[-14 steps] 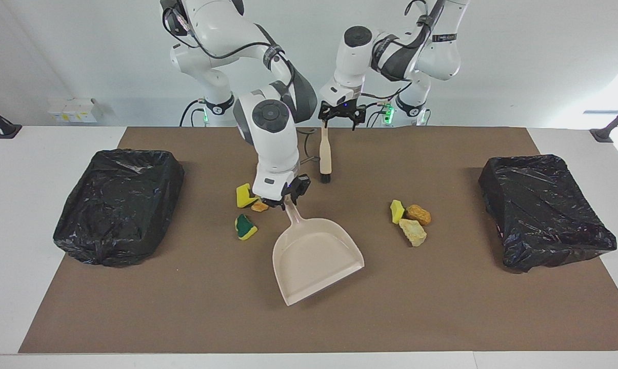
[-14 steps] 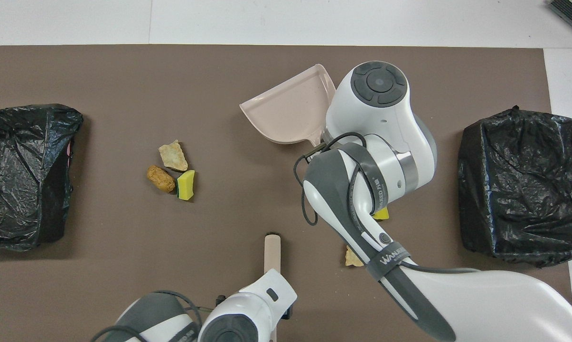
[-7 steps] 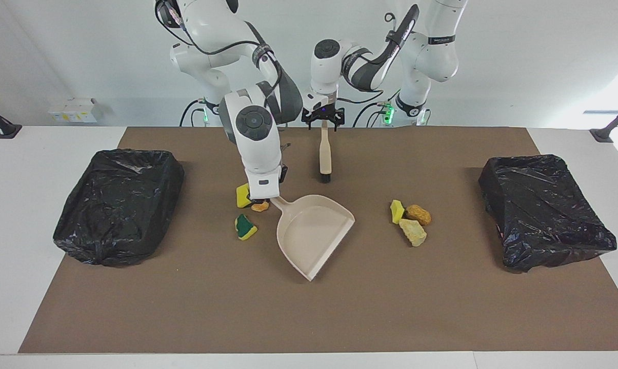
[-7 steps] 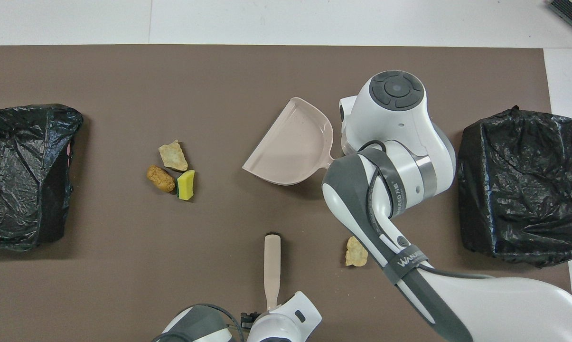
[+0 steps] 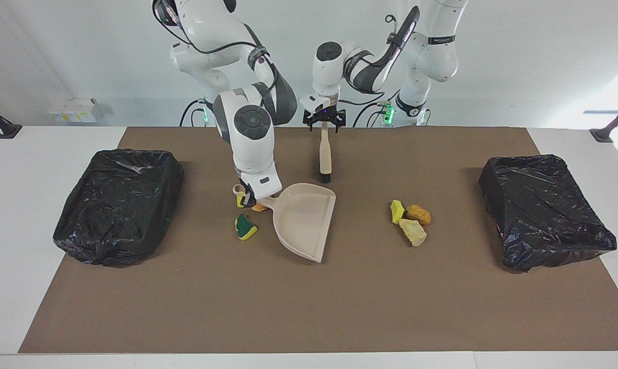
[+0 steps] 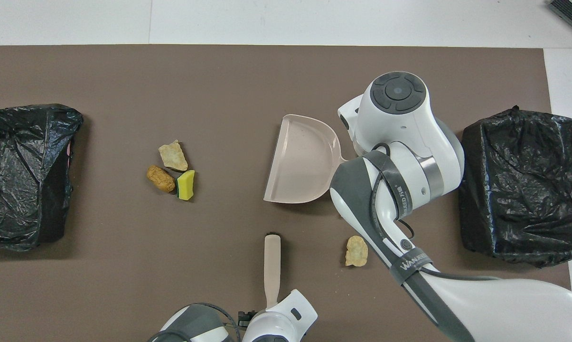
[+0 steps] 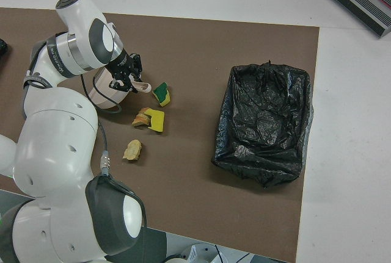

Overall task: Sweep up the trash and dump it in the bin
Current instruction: 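Drag the dustpan with the right gripper toward the nearby trash pieces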

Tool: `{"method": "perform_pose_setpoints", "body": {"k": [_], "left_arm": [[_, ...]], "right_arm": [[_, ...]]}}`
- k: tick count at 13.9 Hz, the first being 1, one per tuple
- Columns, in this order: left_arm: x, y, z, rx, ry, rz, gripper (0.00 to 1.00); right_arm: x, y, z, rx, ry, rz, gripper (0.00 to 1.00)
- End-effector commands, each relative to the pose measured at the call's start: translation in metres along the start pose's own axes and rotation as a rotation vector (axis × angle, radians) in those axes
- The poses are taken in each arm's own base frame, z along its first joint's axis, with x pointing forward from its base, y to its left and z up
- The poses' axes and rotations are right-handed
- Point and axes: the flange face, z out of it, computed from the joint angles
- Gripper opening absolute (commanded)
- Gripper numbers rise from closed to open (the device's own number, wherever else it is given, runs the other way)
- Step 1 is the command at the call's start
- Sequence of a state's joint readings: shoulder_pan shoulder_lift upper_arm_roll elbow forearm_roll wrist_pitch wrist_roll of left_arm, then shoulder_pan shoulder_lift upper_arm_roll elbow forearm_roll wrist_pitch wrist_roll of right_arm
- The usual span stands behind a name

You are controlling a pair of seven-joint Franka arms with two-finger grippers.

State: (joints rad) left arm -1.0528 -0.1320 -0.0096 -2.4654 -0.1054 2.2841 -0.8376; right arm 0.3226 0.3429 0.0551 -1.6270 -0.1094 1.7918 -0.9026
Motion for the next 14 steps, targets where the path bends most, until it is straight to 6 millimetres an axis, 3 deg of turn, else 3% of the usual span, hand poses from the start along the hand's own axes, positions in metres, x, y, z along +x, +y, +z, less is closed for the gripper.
{"method": "perform_pose_setpoints", "body": {"k": [1,3,4,5,11,13,14], "left_arm": [[-0.005,-0.005,0.007,-0.008,0.001,-0.010,0.78],[-0.006,-0.006,0.015,0.009,-0.013,-0.001,0.57],[-0.004,-0.006,0.014,0.013,-0.017,-0.003,0.22],[-0.002,-0.007,0.013,0.013,-0.017,-0.003,0.00],[0.009,-0.015,-0.003,0.032,-0.045,0.015,0.00],[0.014,-0.024,-0.025,0.023,-0.045,-0.003,0.00],[0.023,-0.038,-0.037,0.038,-0.057,-0.019,0.00]], "right_arm": [[-0.004,-0.007,-0.005,-0.023,-0.026,-0.057,0.00],[-0.004,-0.008,-0.001,-0.028,-0.043,-0.080,0.00],[-0.005,-0.008,0.001,-0.031,-0.045,-0.084,0.00],[-0.005,-0.008,0.001,-0.035,-0.047,-0.097,0.00],[-0.008,-0.003,0.002,-0.045,-0.043,-0.118,0.00],[-0.006,-0.003,0.001,-0.053,-0.038,-0.120,0.00],[-0.002,-0.004,0.005,-0.052,-0.043,-0.126,0.00]]}}
